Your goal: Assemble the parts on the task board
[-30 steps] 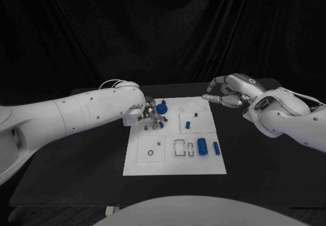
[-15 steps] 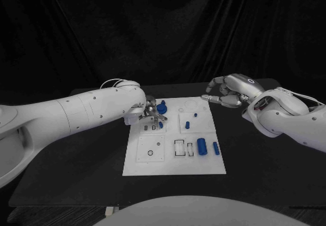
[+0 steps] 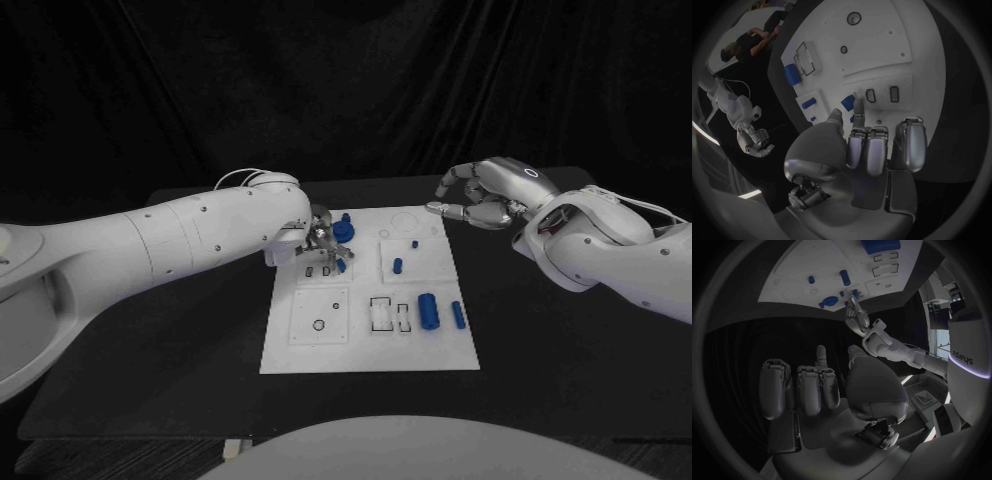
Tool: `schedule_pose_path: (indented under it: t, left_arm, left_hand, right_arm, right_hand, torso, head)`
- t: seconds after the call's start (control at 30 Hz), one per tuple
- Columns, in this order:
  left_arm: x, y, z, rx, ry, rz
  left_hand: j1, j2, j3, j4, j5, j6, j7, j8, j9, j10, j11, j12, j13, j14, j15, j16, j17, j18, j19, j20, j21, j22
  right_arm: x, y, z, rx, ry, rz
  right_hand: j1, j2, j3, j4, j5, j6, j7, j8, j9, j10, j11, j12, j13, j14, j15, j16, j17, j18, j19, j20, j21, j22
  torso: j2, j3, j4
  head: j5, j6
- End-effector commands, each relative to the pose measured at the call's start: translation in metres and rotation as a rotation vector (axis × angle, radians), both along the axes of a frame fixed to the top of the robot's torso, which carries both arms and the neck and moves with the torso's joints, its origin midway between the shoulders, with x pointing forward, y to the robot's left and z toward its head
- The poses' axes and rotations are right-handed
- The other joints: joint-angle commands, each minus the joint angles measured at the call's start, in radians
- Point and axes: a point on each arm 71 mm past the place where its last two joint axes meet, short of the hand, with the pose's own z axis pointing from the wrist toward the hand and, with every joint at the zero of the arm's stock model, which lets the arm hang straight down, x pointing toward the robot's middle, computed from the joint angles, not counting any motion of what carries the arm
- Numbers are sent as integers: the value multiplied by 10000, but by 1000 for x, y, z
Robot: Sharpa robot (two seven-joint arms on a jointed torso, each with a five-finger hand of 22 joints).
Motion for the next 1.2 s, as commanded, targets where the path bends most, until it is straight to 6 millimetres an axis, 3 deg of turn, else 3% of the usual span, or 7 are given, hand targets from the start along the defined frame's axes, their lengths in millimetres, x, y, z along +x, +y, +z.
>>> schedule_pose_path:
  t: [0.03,0.53,0.7,0.97,1.2]
  left_arm:
    - [-2,-2,-2,-8,195,-188]
    - [-4,-4,-5,12,329,-282]
    - [-4,-6,-7,-78,317,-314]
    - [-2,-7,-7,-337,122,-296]
    - [-1,-6,-7,-412,30,-234]
  left_hand:
    - [-92,17,-4,53,-234,149,-20,-90,-28,1029,-33,35,2634,1056,-32,66,2635,75,52,-44,-43,1178]
    - [-55,38,75,-15,-197,274,-62,-140,-24,1029,-65,35,2634,1056,-57,66,2635,81,45,-68,-71,1173]
    - [140,49,270,-216,207,262,-69,-310,-46,1029,-79,35,2634,1056,-75,66,2635,85,36,-94,-110,1175]
    - [744,32,968,-772,1413,154,-74,-712,-124,1029,-89,35,2634,1056,-85,66,2635,107,-41,-113,-230,1156]
    - [798,-7,1246,-856,1568,79,-37,-866,-167,1029,-65,35,2634,1056,-67,66,2635,132,-139,-101,-321,1105]
  right_arm:
    - [0,0,-1,-33,74,9]
    - [0,0,-2,-59,96,41]
    - [0,-1,-2,-62,95,34]
    - [0,-1,-3,-85,135,12]
    - [0,-1,-4,-97,190,-2]
  right_hand:
    - [49,32,17,-22,49,31,5,60,13,1048,91,36,2627,903,83,-56,2007,-24,449,69,-16,2151]
    - [65,48,9,-28,54,46,8,77,11,1048,97,36,2627,894,89,-75,1964,-15,432,76,-50,2138]
    - [90,40,2,-40,56,70,5,95,14,1048,102,36,2627,888,93,-88,1936,-11,426,79,-65,2133]
    - [674,-76,10,-131,-122,125,8,165,-16,1048,118,36,2627,882,108,-106,1899,-3,410,102,-100,2122]
    - [1035,-75,50,-194,-139,137,10,188,-39,1048,121,36,2627,879,112,-112,1882,-1,407,106,-110,2120]
  torso:
    - [2,0,-3]
    - [-13,-6,-5]
    - [-13,-2,1]
    - [-4,-5,-2]
    - [-5,-7,1]
  head:
    - [16,-1]
    - [13,-1]
    - [-3,-1]
    - [-40,-1]
    - [-47,-1]
